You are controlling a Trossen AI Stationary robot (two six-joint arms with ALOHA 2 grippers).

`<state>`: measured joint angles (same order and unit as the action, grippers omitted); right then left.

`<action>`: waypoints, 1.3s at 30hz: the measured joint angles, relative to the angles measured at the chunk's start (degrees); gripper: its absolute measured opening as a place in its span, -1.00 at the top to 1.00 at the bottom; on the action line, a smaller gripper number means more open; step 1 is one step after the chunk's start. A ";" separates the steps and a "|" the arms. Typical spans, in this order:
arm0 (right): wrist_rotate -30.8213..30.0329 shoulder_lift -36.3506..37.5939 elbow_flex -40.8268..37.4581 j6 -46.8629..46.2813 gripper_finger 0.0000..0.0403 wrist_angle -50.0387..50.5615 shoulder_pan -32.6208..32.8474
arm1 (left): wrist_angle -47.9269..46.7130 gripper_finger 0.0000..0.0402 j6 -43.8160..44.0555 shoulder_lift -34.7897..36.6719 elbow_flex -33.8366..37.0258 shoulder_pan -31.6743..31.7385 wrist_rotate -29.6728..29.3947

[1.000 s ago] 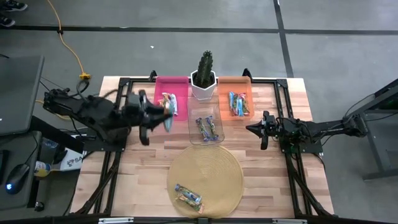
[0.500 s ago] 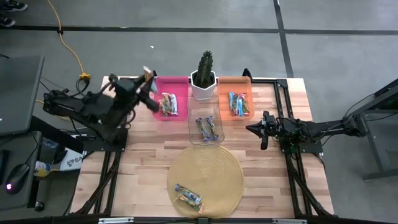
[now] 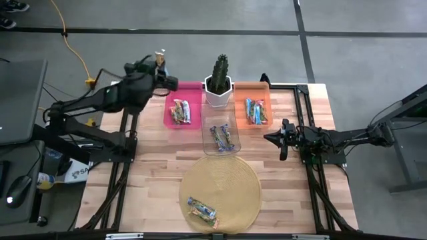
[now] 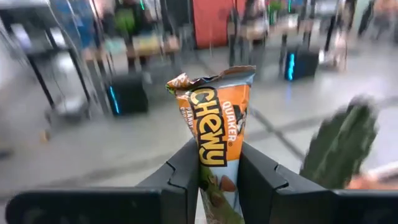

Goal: Pick and place Granola Bars by type
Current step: Put the yellow granola bar into the pink bin

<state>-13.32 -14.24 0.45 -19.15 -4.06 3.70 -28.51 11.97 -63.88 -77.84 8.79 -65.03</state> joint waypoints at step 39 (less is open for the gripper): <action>0.00 0.02 0.00 -0.05 1.00 0.00 -0.01 | -8.96 0.59 31.75 -24.37 18.56 28.95 56.96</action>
<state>-13.32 -14.22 0.45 -19.20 -4.05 3.69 -37.47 43.73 -88.25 -59.28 37.73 -8.07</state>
